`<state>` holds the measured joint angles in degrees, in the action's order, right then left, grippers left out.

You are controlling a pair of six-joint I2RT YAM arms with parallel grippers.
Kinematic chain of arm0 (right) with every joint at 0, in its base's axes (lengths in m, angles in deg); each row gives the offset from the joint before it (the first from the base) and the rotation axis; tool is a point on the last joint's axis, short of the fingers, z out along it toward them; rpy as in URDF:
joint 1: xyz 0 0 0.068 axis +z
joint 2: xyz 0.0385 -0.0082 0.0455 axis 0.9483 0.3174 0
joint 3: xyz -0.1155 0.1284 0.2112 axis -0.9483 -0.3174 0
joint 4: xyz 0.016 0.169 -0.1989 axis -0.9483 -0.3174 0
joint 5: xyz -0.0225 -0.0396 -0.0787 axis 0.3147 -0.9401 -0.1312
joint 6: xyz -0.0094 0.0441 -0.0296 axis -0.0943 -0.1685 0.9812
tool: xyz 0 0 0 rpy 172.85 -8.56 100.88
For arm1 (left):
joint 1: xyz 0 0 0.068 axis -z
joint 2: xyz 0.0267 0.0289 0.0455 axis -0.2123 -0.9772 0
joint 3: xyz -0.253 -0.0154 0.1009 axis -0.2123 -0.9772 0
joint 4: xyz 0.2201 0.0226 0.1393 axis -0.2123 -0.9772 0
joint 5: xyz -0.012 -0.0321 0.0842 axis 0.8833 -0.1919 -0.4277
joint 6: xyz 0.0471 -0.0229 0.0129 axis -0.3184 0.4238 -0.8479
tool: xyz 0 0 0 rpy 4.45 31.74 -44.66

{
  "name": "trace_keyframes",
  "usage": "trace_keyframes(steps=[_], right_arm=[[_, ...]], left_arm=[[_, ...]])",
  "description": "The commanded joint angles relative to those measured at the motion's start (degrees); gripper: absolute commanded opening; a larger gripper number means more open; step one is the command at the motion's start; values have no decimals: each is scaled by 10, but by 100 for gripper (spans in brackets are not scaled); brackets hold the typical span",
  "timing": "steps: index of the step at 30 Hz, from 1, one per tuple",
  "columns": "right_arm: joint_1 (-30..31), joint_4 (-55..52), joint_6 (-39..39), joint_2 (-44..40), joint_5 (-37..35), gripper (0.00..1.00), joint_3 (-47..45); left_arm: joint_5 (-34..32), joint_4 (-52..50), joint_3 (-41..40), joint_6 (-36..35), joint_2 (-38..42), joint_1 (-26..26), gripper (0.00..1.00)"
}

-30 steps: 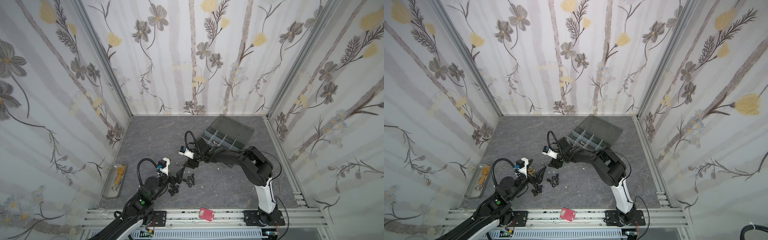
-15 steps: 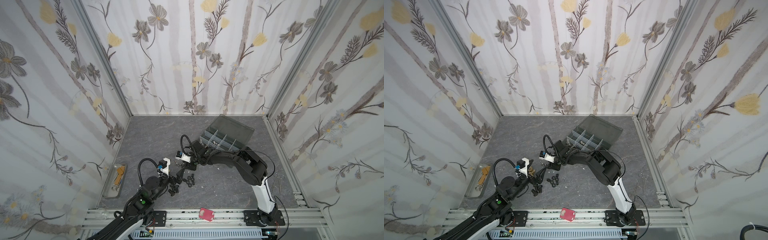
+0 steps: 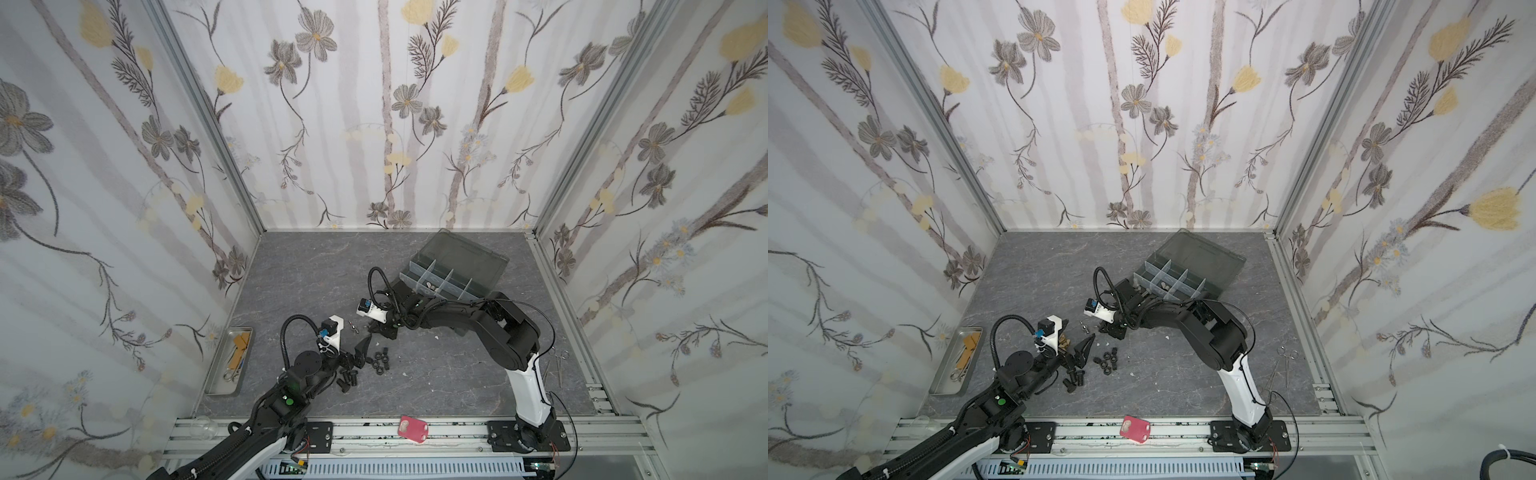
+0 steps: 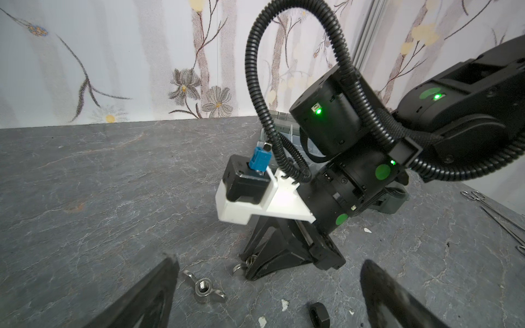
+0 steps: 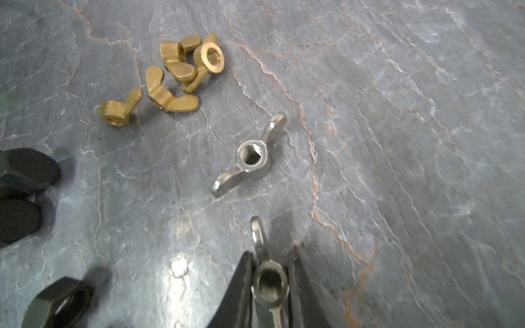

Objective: Sort the screws and nuts into containers
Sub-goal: Pick up the nut from the center of the table.

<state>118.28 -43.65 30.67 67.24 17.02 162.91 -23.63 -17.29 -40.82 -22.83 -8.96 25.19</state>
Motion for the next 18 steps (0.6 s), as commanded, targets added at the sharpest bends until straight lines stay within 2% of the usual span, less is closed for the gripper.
trace_keyframes(steps=[1, 9, 15, 18], right_arm=[[-17, 37, -16, -20, 23, 14, -13], [-48, 89, -72, -62, 49, 11, -53], [-87, 124, -124, -110, 65, 10, -81], [-110, 140, -153, -123, 50, 11, -92]], left_arm=[[0, 30, 5, -1, 0, 0, 100], [-6, 45, 12, -7, -22, 0, 100], [-9, 61, 75, -28, -112, -1, 100], [22, 79, 121, -37, -171, -10, 100]])
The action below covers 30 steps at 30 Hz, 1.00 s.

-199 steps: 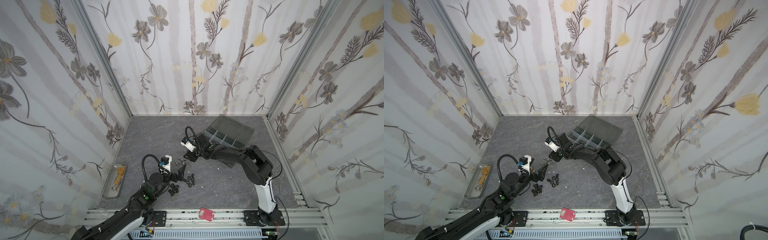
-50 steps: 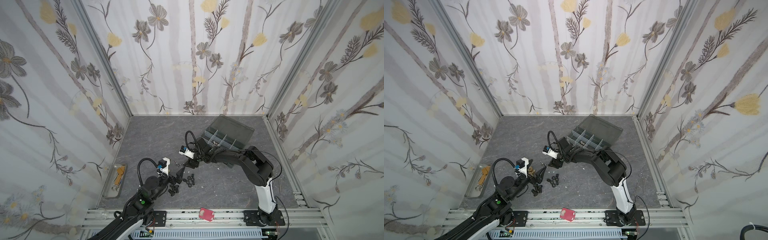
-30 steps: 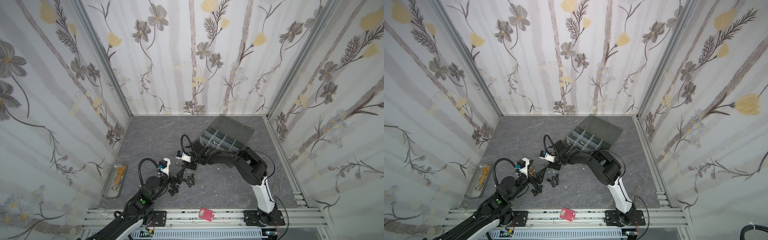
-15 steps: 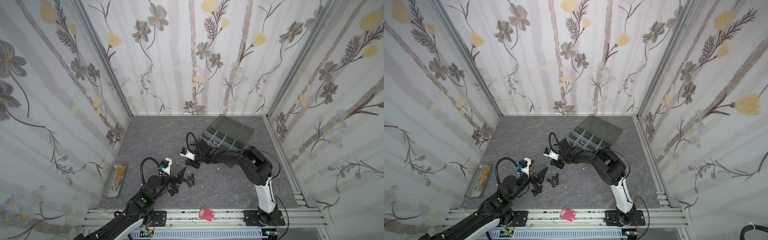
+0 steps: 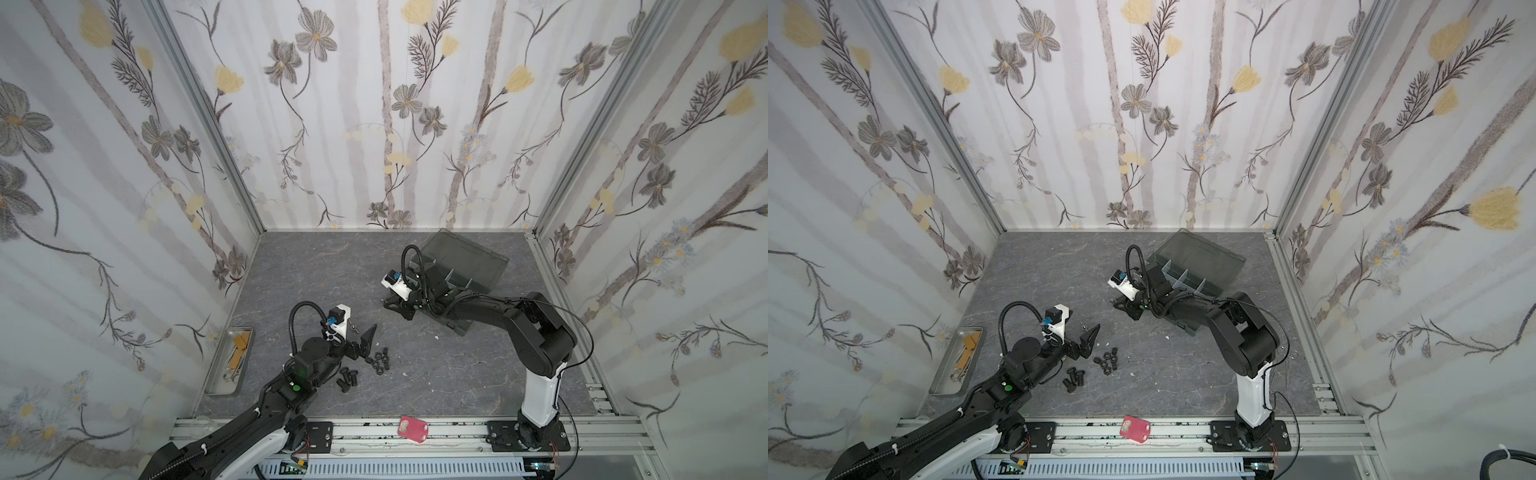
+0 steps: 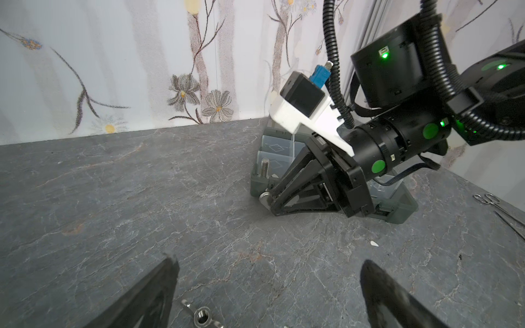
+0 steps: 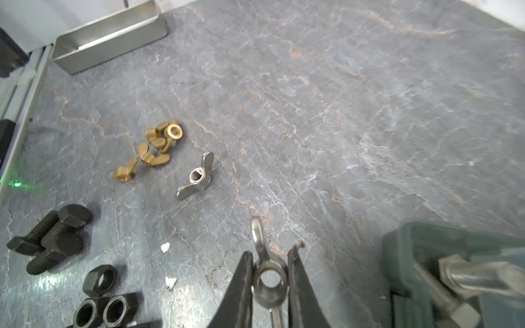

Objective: Sort the screws and nuts into containers
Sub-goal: Pick up the nut from the center of the table, then place the nut into the container.

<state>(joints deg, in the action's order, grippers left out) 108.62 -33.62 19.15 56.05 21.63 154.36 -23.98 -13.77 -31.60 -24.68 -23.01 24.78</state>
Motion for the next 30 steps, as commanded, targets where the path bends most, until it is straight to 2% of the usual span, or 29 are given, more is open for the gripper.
trace_keyframes(steps=[1, 10, 14, 16, 20, 25, 30], right_arm=[[-22, 36, -45, -14, 0, 10, -6], [-75, -7, -53, -70, -69, 10, -33], [-106, -2, -89, -94, -114, 11, -48], [-118, -6, -102, -97, -144, 11, -48], [-141, -24, -124, -81, -158, 10, -38], [-145, -41, -132, -59, -181, 10, -32], [-147, -45, -139, -43, -185, 18, -28]], left_arm=[[39, 47, 48, -19, -55, -10, 100], [133, 59, 200, -16, -245, -25, 100], [143, 46, 252, -16, -305, -33, 100], [149, 41, 271, -15, -324, -33, 100], [149, 43, 289, -5, -352, -33, 100], [150, 63, 279, 9, -363, -33, 100], [154, 79, 264, 16, -364, -33, 100]])
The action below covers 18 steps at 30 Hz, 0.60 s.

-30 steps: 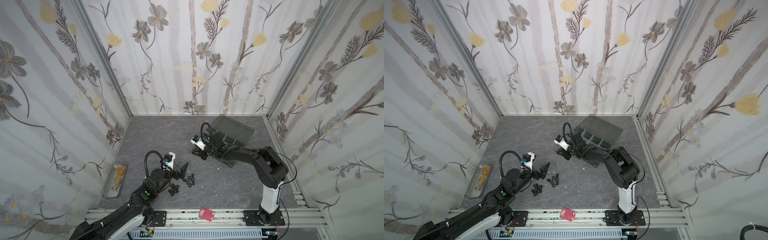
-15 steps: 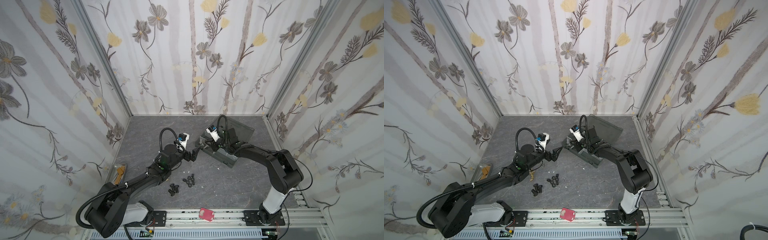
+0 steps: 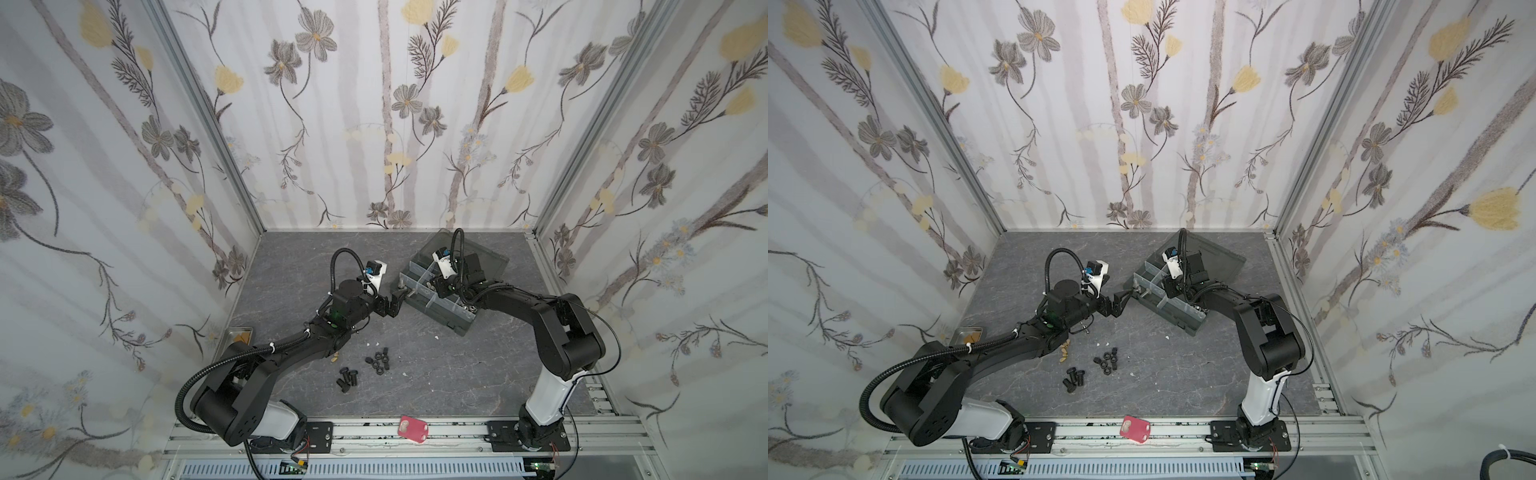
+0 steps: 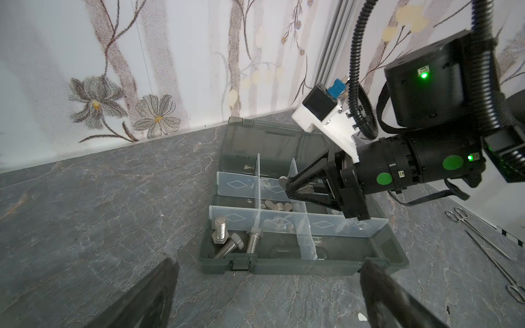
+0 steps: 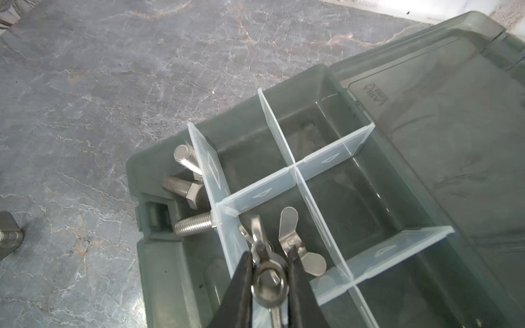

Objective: Sort the screws and nuts into containers
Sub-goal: Place the nut into the container.

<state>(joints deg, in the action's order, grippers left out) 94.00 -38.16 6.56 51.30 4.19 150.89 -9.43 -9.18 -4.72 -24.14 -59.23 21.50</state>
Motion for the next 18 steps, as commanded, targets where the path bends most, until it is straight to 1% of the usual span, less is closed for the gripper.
trace_keyframes(steps=[1, 4, 5, 7, 12, 18], right_arm=[[-1, 1, -13, 7, -9, 20, 8], [0, 0, -16, 11, -13, 20, 11], [0, 0, -17, 12, -13, 23, 12], [0, 1, -19, 12, -14, 31, 13], [0, 1, -18, 5, -17, 38, 12], [1, -4, -19, -8, -10, 40, 16]], left_arm=[[8, 33, -4, 10, -2, 0, 100], [7, 34, -6, 9, -3, 0, 100], [7, 35, -6, 8, -4, -1, 100], [7, 36, -5, 8, -6, 0, 100], [13, 40, -1, 9, -10, -1, 100], [12, 49, -6, 11, -3, 0, 100]])
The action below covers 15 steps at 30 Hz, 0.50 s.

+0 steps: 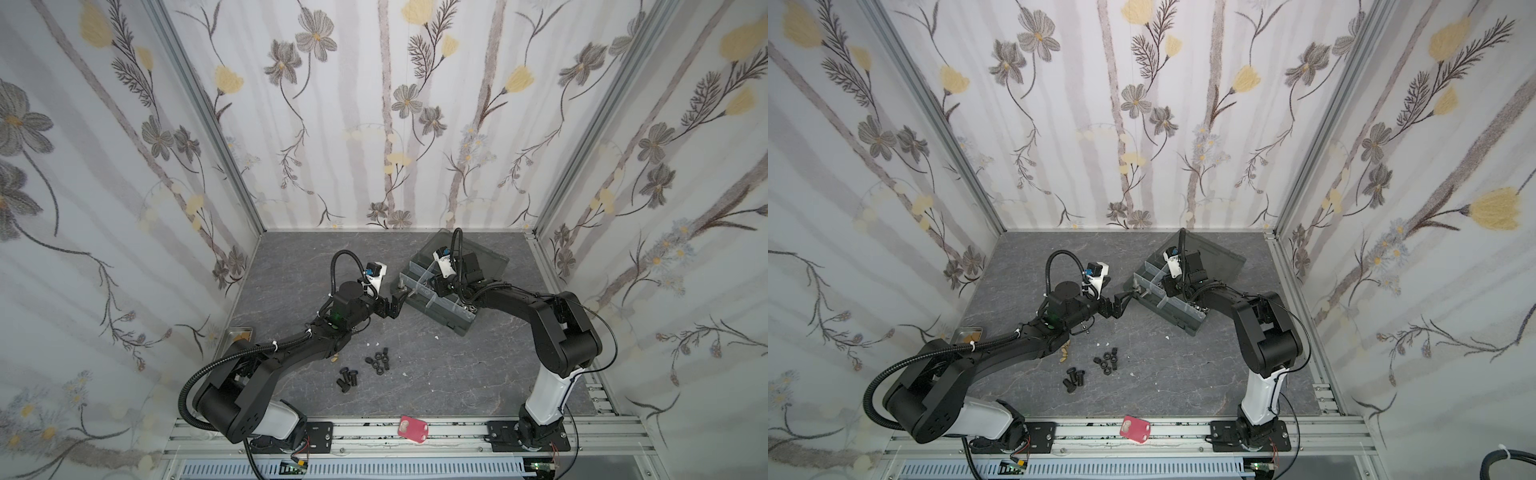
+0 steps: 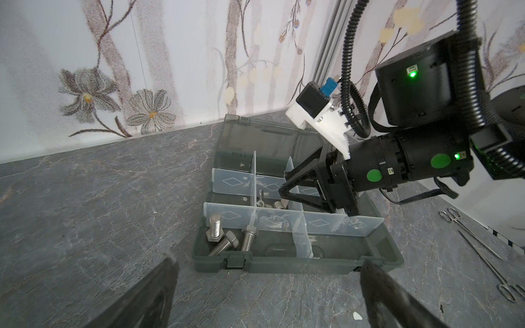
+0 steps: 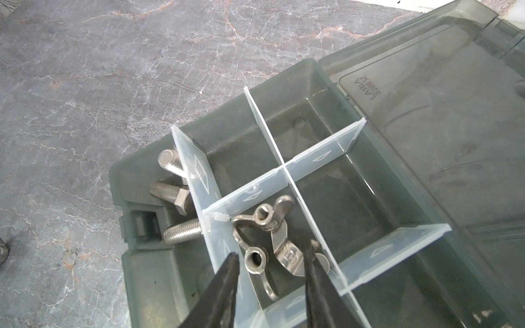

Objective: Sort the screws and nuts into containers
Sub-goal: Place the nut into the container.

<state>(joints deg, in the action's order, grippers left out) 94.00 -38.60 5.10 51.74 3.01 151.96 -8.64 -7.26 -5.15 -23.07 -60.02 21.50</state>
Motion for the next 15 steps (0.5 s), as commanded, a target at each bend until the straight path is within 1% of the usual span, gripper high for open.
trace_keyframes(steps=[1, 4, 7, 9, 12, 15], right_arm=[[3, 0, -6, -18, 4, 41, 4], [9, 2, -8, -35, 18, 44, 5], [26, 10, -5, -48, 48, 45, 5], [45, 4, 8, -49, 67, 46, 12], [88, -20, 35, -42, 58, 47, 30], [135, -25, 61, -32, 56, 52, 42]], left_arm=[[3, 30, -2, -1, 9, -1, 100], [-2, 32, -10, -3, 30, 0, 100], [-13, 32, -33, 10, 68, -4, 100], [-23, 13, -52, 18, 101, -7, 100], [-49, -56, -81, 30, 172, -12, 100], [-75, -137, -105, 39, 251, -13, 100]])
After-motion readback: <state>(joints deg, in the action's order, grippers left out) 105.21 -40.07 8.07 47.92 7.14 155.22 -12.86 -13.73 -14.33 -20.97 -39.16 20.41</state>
